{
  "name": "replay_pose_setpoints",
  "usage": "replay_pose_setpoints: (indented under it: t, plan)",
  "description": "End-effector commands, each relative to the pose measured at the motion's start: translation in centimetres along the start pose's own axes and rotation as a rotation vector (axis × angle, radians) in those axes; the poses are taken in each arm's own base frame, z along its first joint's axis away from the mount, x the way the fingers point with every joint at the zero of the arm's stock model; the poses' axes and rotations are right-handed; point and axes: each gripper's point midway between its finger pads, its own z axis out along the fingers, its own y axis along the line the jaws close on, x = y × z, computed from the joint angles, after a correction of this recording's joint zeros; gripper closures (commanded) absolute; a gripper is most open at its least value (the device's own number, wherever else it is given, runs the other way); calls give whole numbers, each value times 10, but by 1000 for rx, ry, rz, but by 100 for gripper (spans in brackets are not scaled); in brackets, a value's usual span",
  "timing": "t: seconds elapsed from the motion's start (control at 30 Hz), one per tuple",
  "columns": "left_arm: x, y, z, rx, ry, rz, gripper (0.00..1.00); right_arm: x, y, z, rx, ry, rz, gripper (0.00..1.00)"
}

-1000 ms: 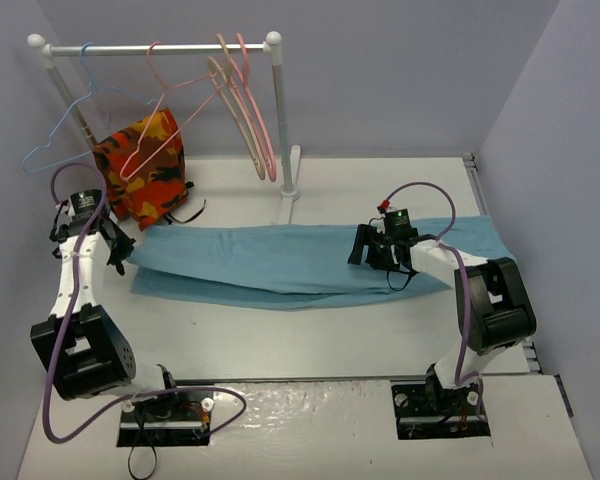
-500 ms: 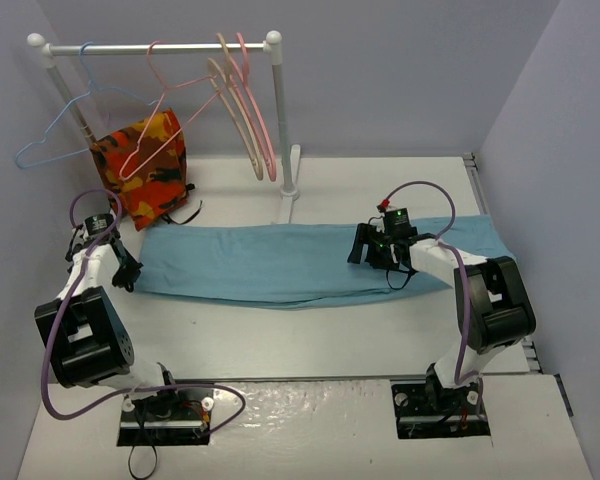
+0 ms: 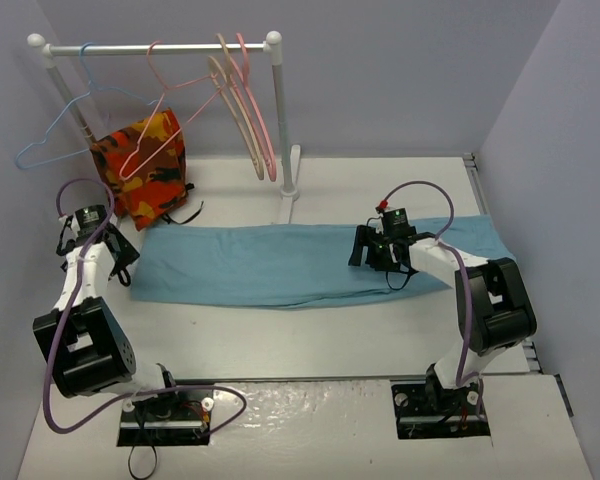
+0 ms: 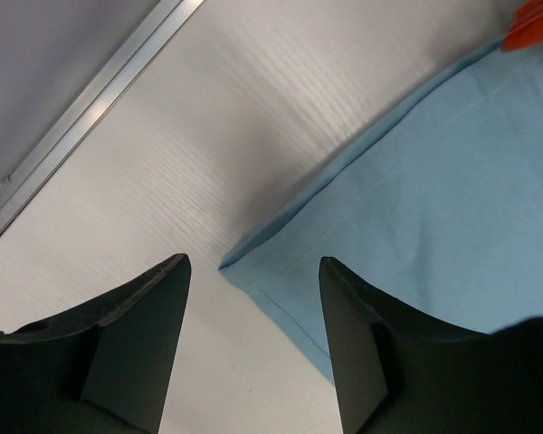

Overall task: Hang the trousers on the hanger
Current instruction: Fold the trousers

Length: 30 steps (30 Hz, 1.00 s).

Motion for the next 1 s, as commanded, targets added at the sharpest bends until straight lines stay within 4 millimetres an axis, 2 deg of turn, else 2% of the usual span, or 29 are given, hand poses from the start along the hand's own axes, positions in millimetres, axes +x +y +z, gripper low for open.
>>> replay_pose_setpoints:
  t: [0.0,0.1,0.17,0.27,0.37,0.47,0.63,0.8,0.97]
  plan:
    - [-22,-55,-34,199,-117,25,45,-18,25,-21,-33,-55,-61,25]
    - [4,-91,-30,284,-70,69,45,-11,34,-17,-33,-42,-77,25]
    - [18,-104,-22,291,-50,86,45,-4,37,-14,-26,-30,-88,25]
    - [37,-116,-2,288,0,93,45,10,38,-8,-7,-8,-95,26]
    - [55,-118,21,262,51,77,45,19,27,-4,35,2,-67,26]
    - [77,-106,40,185,121,61,46,30,18,-3,68,15,-26,26]
    - [113,-64,54,10,231,21,50,57,-4,-4,138,60,53,25]
    - [121,-19,51,-115,288,-53,52,76,-27,-12,206,104,132,25]
    - [117,21,42,-175,313,-157,53,90,-28,-17,198,135,144,25]
